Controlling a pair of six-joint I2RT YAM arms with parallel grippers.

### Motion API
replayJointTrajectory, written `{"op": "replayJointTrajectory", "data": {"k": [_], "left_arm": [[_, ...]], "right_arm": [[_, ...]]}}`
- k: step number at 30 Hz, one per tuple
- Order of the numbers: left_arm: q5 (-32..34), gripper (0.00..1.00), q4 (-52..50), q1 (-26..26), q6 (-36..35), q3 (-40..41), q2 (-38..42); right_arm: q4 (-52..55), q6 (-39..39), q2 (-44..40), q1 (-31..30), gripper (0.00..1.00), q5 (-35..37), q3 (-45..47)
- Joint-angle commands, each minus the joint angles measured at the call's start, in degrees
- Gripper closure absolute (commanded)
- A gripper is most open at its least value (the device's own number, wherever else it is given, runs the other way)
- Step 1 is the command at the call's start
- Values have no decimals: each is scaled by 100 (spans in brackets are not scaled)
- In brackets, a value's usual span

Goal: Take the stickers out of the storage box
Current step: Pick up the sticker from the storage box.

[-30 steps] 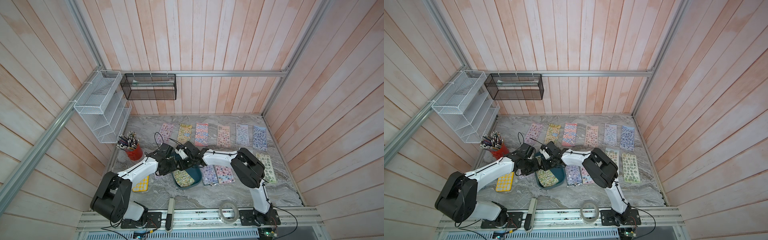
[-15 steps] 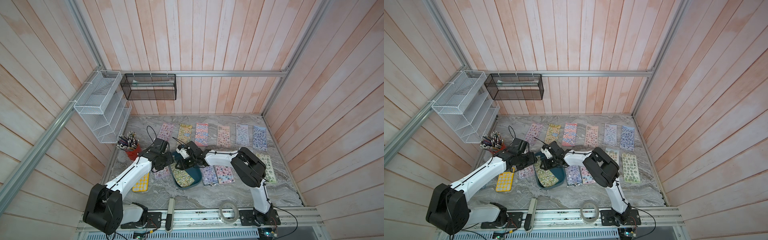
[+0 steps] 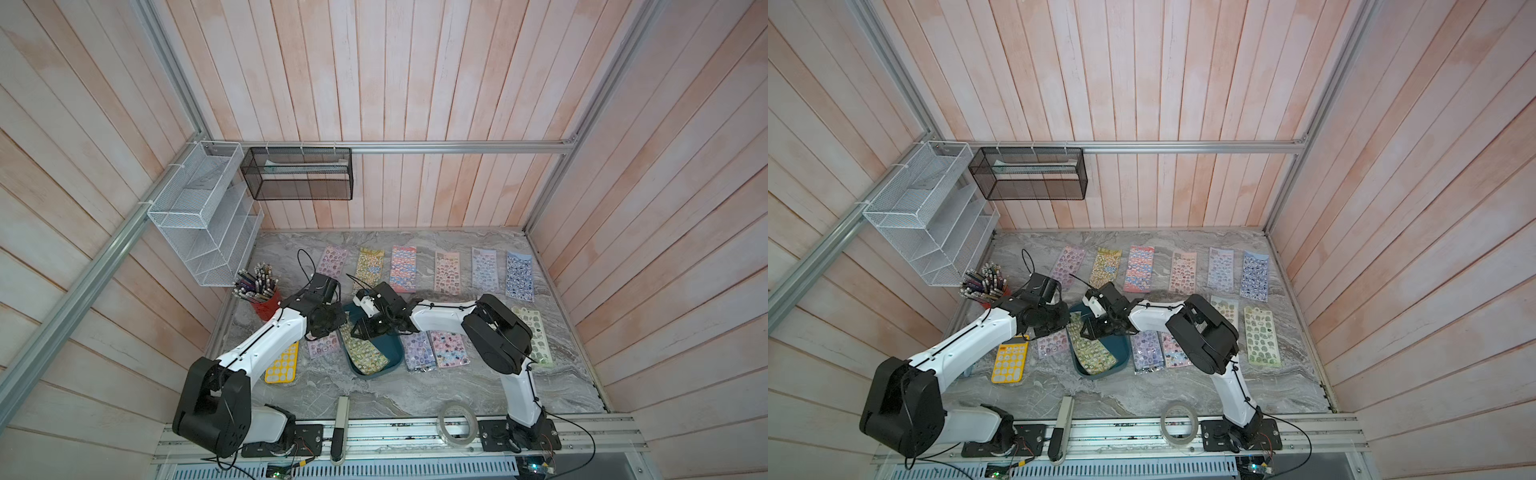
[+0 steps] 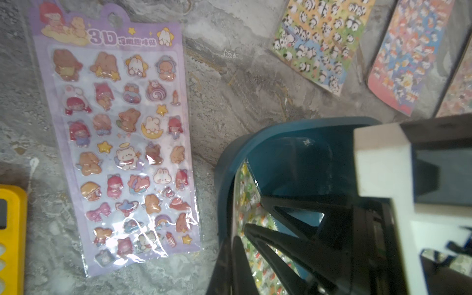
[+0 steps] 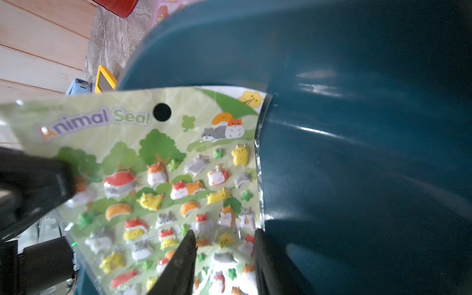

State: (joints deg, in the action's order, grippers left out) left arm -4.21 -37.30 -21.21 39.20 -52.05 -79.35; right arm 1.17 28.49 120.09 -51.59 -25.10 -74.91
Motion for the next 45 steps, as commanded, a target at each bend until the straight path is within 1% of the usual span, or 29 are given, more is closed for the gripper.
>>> {"op": "replayJointTrajectory", "data": {"k": [1,7,11,15,21,27,31,33,35,38,40,45], "left_arm": [[-66,100,47,12,-70,-136,-90],[-76,100,-16,14,-112,-340,170],[-69,100,-34,42,-132,-492,493],[-332,100,169,103,-123,-546,753],[-473,100,168,141,-214,-774,888],[-780,100,380,229,-407,-1002,1126],[-1274,100,563,247,-577,-1196,1217],[-1677,100,785,237,-606,-1210,1294],[-2174,100,1034,248,-614,-1204,1372],[-2796,100,1222,243,-675,-1306,1414],[-3067,100,1260,241,-724,-1387,1439],[-3384,100,1437,243,-734,-1490,1595]], "right_arm": [[454,34,84,9,60,194,214],[483,-14,-51,27,61,284,214],[568,-74,-143,35,60,429,214],[554,-72,-330,35,58,527,392],[426,-83,-939,38,58,713,522],[362,-279,-1830,57,58,1140,522],[342,-396,-2319,75,56,1393,501],[279,-491,-2537,88,52,1454,533],[103,-629,-2771,133,45,1422,640],[-81,-807,-3022,251,40,1121,767],[-168,-830,-3173,392,39,889,865],[-600,-692,-3641,899,37,165,1237]]}}
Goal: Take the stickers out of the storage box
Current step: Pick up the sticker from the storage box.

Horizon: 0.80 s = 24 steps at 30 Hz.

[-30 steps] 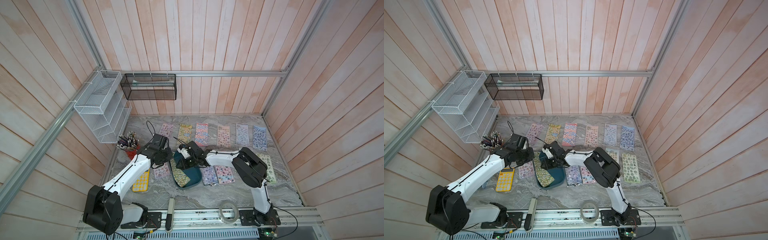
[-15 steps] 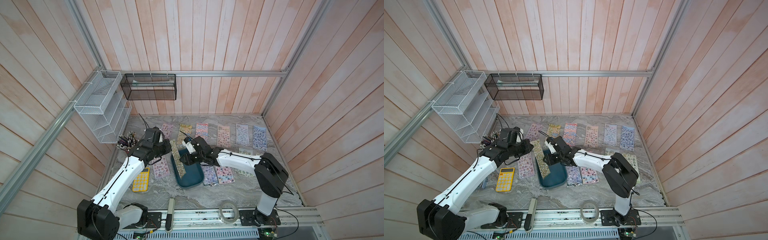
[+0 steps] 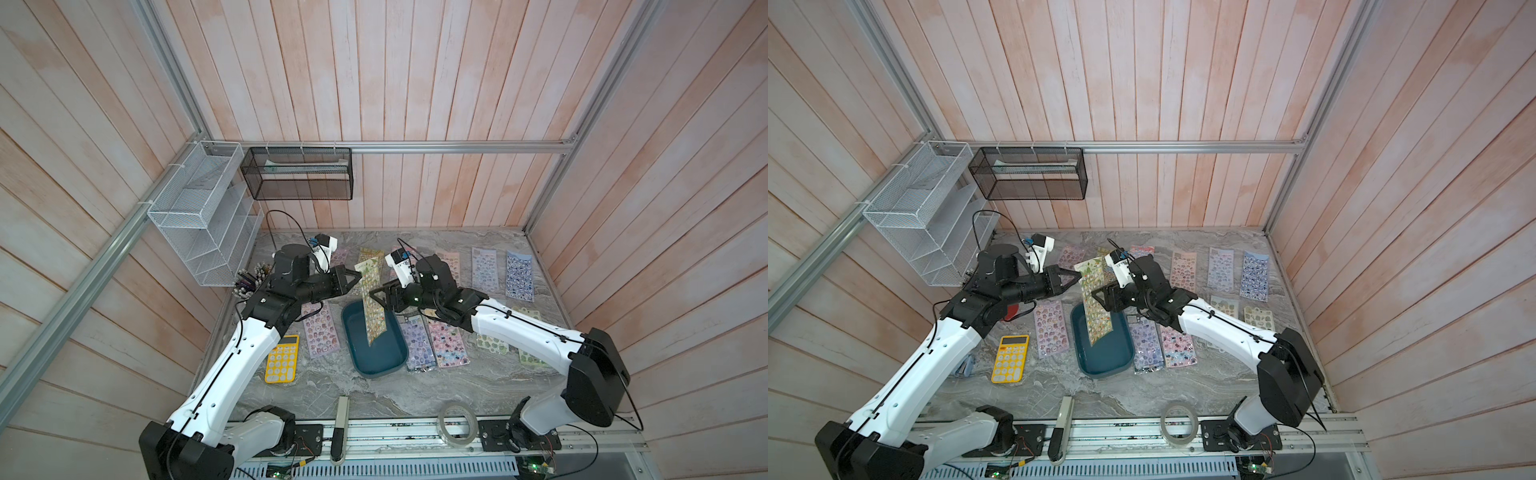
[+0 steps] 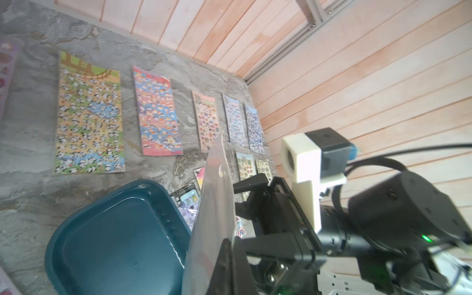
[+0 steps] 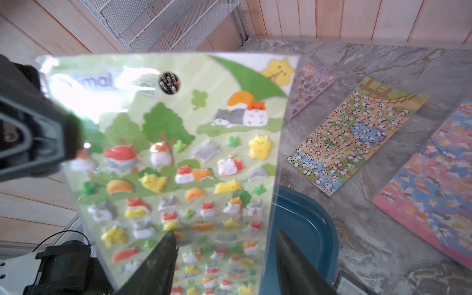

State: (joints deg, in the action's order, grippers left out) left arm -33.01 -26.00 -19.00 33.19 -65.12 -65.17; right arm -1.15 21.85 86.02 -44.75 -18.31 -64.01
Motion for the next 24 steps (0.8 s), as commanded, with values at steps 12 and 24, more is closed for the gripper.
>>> {"op": "replayJointTrajectory", "data": {"k": [12,24], "left_arm": [[-1198,100,797,24,107,-293,177],[-136,56,139,99,-126,-174,446]], "right_arm": [[-1722,655,-718,555,40,-2653,827],[-1556,720,-1037,597,100,-2502,1061]]}}
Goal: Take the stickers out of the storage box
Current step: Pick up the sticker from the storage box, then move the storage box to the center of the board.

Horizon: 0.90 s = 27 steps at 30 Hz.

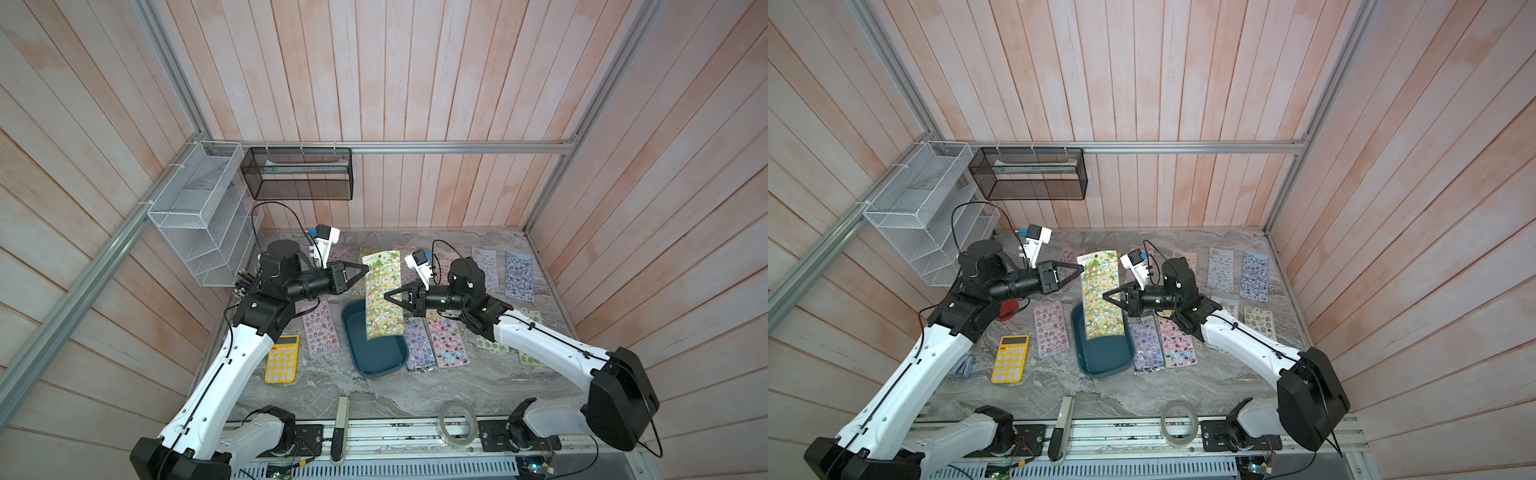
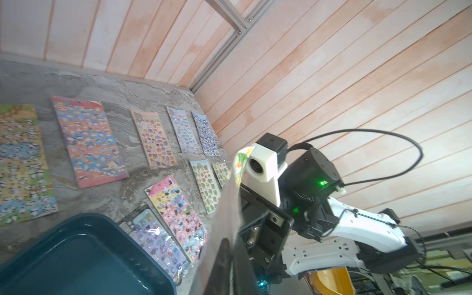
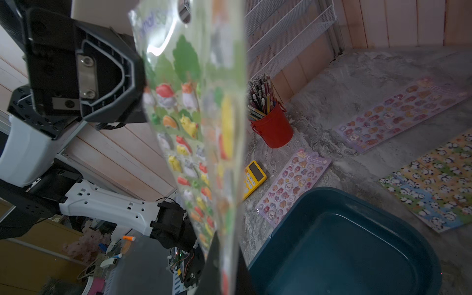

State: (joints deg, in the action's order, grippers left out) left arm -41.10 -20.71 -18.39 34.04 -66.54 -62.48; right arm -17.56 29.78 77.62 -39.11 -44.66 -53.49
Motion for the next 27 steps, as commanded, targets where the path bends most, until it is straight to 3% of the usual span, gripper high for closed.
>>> {"op": "replayJointTrajectory", "data": {"k": [1,2,4,7,11,16,23,27], "left_arm": [[986,39,-637,38,-298,-47,205],[1243,31,-860,41,-368,-52,217],[1799,26,-1336,38,-490,2,236],[2364,35,-1779,35,-600,334,253],[2866,33,-2050,-4,-466,989,133],[3304,32,-2054,-336,-152,1592,-336],[3354,32,-1790,-638,49,1673,-1083],[3400,49,-1627,-671,32,1679,-1366]], "right_arm": [[219,-154,-244,42,100,269,-9],[363,-245,-279,48,100,398,-51],[782,-473,-350,95,100,727,-185],[1485,-799,-419,205,100,1383,-452],[2648,-1002,-344,394,100,2848,-849],[2881,-1104,-314,545,100,2680,-883],[3059,-1044,-257,624,100,2947,-926],[3069,-1014,-251,633,100,2976,-861]]}}
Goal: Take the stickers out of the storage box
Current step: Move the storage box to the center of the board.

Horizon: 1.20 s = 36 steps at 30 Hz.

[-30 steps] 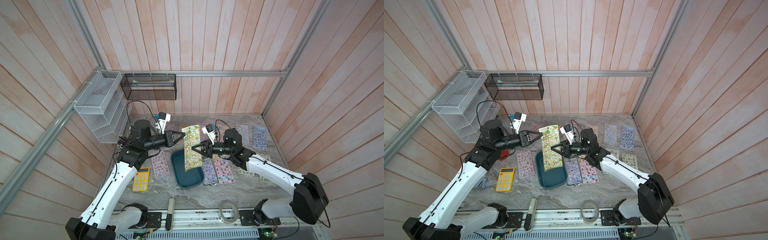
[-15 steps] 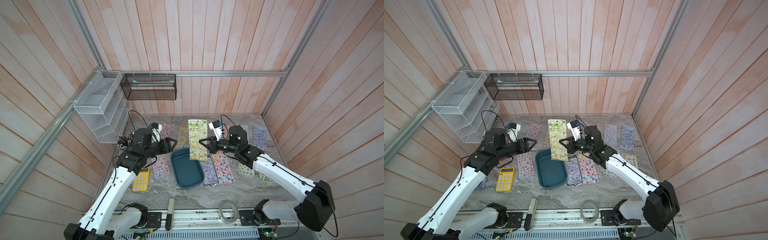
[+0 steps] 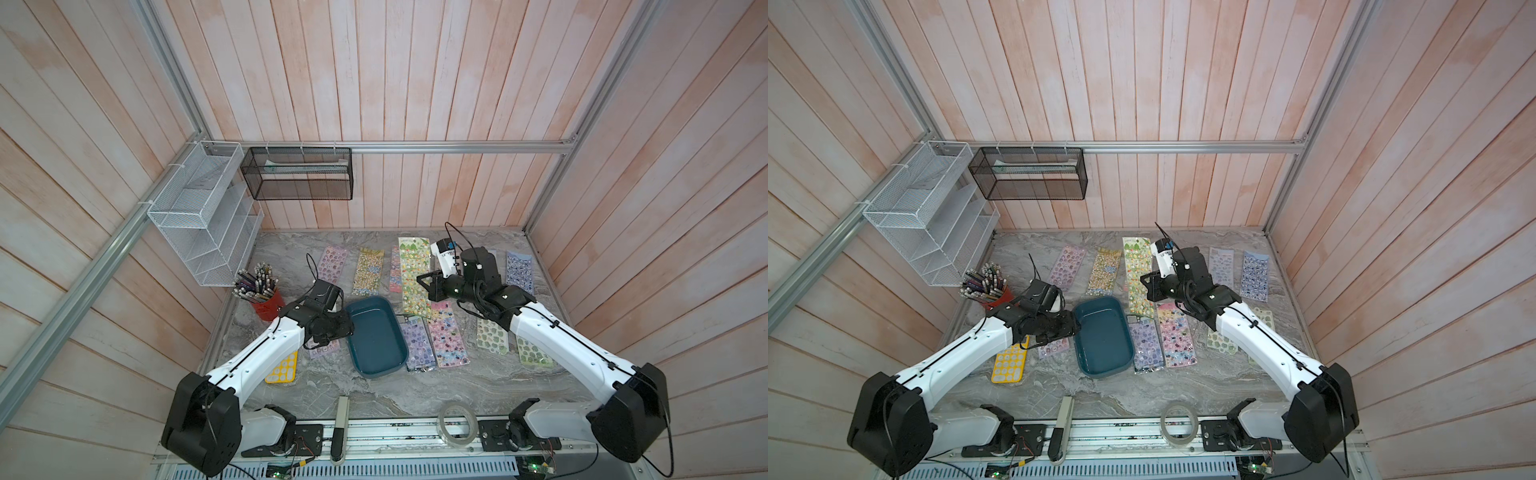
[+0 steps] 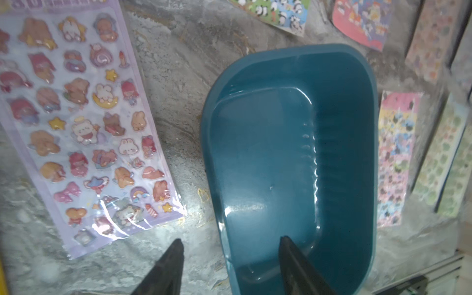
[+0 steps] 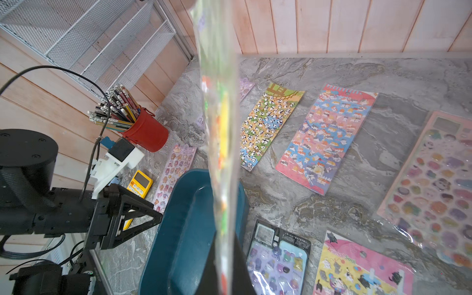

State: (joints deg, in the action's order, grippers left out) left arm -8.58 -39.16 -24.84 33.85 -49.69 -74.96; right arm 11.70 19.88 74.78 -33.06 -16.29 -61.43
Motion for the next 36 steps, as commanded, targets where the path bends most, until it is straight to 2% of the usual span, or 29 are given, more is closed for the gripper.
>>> {"op": "replayJointTrajectory", "data": {"k": [1,8,13,16,25,27,33,36], "left_arm": [[166,51,266,-22,65,-1,-169],[284,57,499,-28,87,-126,-729],[642,78,293,-27,96,-299,-1088],[975,82,75,-22,37,-379,-1096],[1083,84,-131,43,-46,-549,-1104],[1056,83,-142,42,-25,-578,-1089],[1297,58,-543,46,-83,-1078,-793],[1435,49,-755,89,-136,-1385,-517]], "right_arm": [[142,-19,30,28,100,159,-47],[183,-28,2,33,100,262,39],[166,-36,-79,37,100,394,126],[183,-62,-112,45,100,484,183],[175,-124,18,54,100,557,140],[163,-141,-11,54,100,590,149],[386,-377,-144,119,100,864,84],[572,-504,-157,197,100,905,-37]]}}
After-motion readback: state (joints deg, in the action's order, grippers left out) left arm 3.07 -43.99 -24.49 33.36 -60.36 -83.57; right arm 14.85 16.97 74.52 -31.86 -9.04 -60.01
